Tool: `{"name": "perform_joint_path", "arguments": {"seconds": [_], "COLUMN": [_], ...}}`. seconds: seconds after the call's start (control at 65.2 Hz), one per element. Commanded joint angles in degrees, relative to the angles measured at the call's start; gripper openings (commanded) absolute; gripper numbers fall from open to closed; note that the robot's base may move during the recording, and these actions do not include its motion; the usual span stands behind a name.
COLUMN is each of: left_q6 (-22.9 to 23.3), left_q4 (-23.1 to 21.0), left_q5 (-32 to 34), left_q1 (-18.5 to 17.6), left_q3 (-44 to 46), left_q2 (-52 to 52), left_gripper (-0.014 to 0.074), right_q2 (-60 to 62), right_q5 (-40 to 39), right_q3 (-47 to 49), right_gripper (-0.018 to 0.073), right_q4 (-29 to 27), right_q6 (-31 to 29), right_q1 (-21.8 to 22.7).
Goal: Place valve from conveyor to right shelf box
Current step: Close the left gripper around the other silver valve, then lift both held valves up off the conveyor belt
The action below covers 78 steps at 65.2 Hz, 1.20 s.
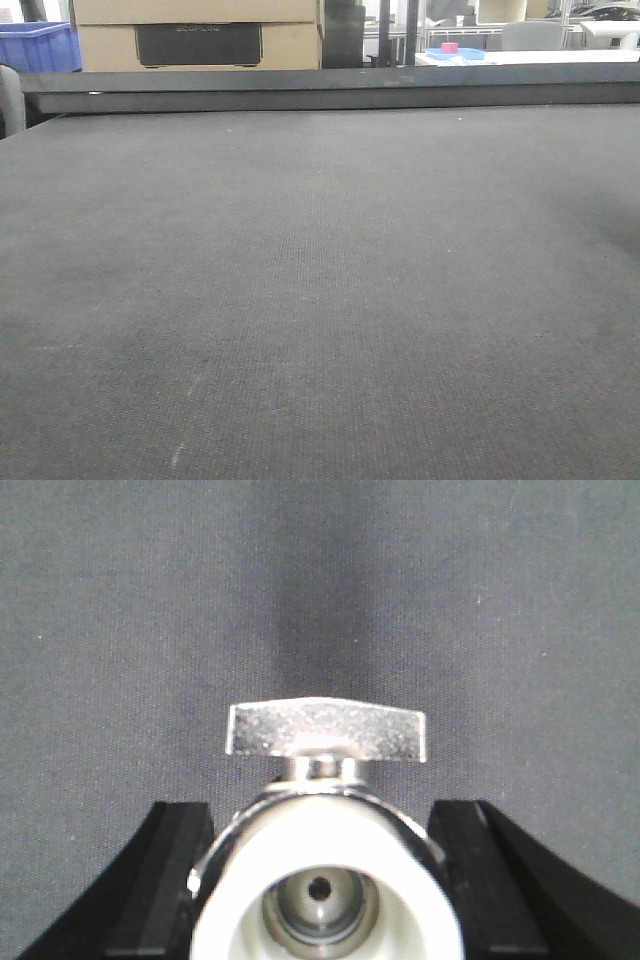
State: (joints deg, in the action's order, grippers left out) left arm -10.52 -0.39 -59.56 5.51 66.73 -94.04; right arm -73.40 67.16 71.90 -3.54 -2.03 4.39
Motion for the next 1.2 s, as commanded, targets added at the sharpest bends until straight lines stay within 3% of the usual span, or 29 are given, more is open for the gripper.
{"name": "perform_joint_path", "arguments": {"seconds": [0.0, 0.184, 0.291, 0.491, 0.874, 1.012, 1.181], "left_q6": [0.18, 0.17, 0.39, 0.48, 0.48, 0.48, -4.54], "left_q4": [-0.33, 0.84, 1.11, 0.87, -1.17, -6.72, -15.87], "left_q5": [0.4, 1.46, 1.59, 0.42, 0.01, 5.4, 16.39], "left_q1": [-0.2, -0.2, -0.2, -0.2, -0.2, -0.2, -0.2], "left_q3": [0.35, 0.35, 0.35, 0.35, 1.42, 1.29, -1.18], "left_q2": [0.13, 0.13, 0.13, 0.13, 6.52, 12.46, 21.07], "left_gripper": [0.0547, 0.0484, 0.0311, -0.0111, -0.0111, -0.0111, -0.0111], "right_q2": [0.99, 0.99, 0.99, 0.99, 5.54, 6.94, 9.1], "right_q5": [-2.07, -2.07, -2.07, -2.38, -9.02, -11.21, -17.72], "right_q3": [0.71, 0.71, 0.71, 0.71, 0.71, 0.61, -1.51], "right_gripper": [-0.0162, -0.0162, -0.0162, -0.0162, -0.0162, -0.0162, -0.0162], "right_q4": [0.37, 0.37, 0.37, 0.29, -0.01, -0.01, -0.01], "right_q6": [-0.13, -0.13, -0.13, -0.13, -0.13, -0.13, -0.13], "right_q1": [0.28, 0.28, 0.28, 0.28, 0.28, 0.28, 0.28]}}
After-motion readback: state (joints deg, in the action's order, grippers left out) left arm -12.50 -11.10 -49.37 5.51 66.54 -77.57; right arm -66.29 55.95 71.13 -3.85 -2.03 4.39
